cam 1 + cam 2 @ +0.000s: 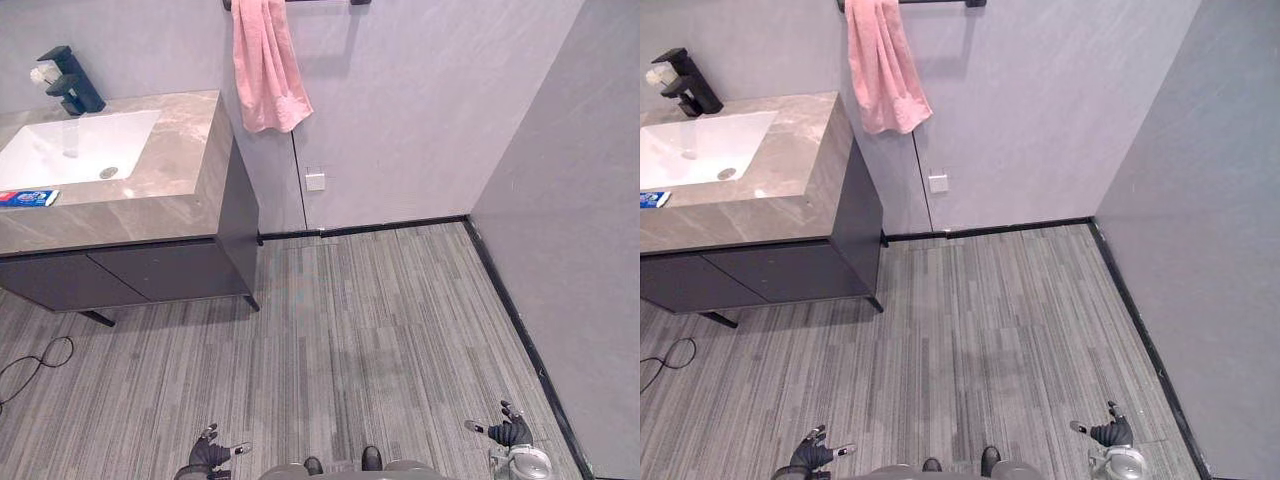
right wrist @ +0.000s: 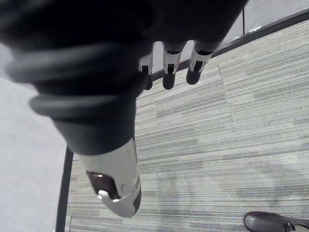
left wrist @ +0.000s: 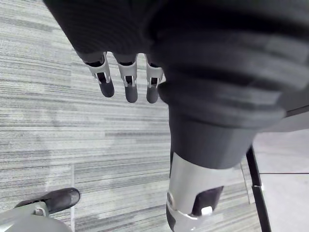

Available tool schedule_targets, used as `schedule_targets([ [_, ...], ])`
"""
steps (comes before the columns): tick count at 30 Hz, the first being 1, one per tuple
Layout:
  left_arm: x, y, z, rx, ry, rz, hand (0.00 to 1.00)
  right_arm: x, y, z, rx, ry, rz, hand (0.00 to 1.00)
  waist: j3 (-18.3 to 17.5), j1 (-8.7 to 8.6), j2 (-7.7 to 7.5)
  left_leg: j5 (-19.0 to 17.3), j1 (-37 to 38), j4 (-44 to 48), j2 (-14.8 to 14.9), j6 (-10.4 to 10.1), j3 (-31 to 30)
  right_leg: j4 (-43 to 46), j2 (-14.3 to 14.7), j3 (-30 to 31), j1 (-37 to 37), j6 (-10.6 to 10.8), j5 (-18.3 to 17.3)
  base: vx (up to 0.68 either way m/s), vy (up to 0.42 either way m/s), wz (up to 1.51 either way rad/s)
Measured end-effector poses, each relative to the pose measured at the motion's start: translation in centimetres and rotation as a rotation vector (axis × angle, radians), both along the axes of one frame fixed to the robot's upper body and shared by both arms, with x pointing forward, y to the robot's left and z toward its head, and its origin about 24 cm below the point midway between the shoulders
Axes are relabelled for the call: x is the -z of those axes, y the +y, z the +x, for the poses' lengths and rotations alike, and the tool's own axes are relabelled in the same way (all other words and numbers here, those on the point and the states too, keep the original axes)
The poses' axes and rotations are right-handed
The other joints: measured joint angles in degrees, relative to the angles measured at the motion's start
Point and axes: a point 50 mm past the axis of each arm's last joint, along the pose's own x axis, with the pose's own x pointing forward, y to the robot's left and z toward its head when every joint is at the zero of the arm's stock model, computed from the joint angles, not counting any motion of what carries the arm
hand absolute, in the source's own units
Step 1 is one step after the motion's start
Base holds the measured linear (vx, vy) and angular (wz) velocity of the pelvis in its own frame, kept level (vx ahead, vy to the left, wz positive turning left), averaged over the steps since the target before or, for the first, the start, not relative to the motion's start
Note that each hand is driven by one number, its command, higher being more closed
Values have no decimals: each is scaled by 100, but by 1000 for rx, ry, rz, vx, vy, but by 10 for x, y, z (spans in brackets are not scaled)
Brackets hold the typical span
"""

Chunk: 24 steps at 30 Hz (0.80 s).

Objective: Organize washtable

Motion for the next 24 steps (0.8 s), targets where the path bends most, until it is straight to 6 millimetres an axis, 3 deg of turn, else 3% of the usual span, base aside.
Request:
schedule_targets([
  [14, 1, -1, -2, -18, 6, 11, 0, 5, 6, 2, 0, 26, 24, 0, -11, 30, -44, -1, -218, -6, 15, 2, 143, -126, 24, 162, -209, 2, 131, -13, -4, -5],
  [19, 0, -1, 1, -19, -2, 12, 0, 4, 11, 9, -3, 12, 35, 0, 0, 142, -63, -234, -448, 288, 105, 47, 437, -45, 84, 424, -458, 42, 106, -10, -6, -33],
  [22, -2, 0, 8, -16, -24, 14, 0, 5, 13, 12, 0, 22, 43, 0, 52, 159, -81, -469, -612, 618, 179, 63, 535, 339, 115, 532, -669, 115, -134, 47, 15, -20],
  [24, -4, 0, 10, -15, -38, 18, 0, 5, 13, 12, 0, 23, 43, 0, 63, 167, -93, -737, -677, 942, 223, 91, 581, 1252, 113, 532, -1024, 247, -608, 93, 50, -11],
])
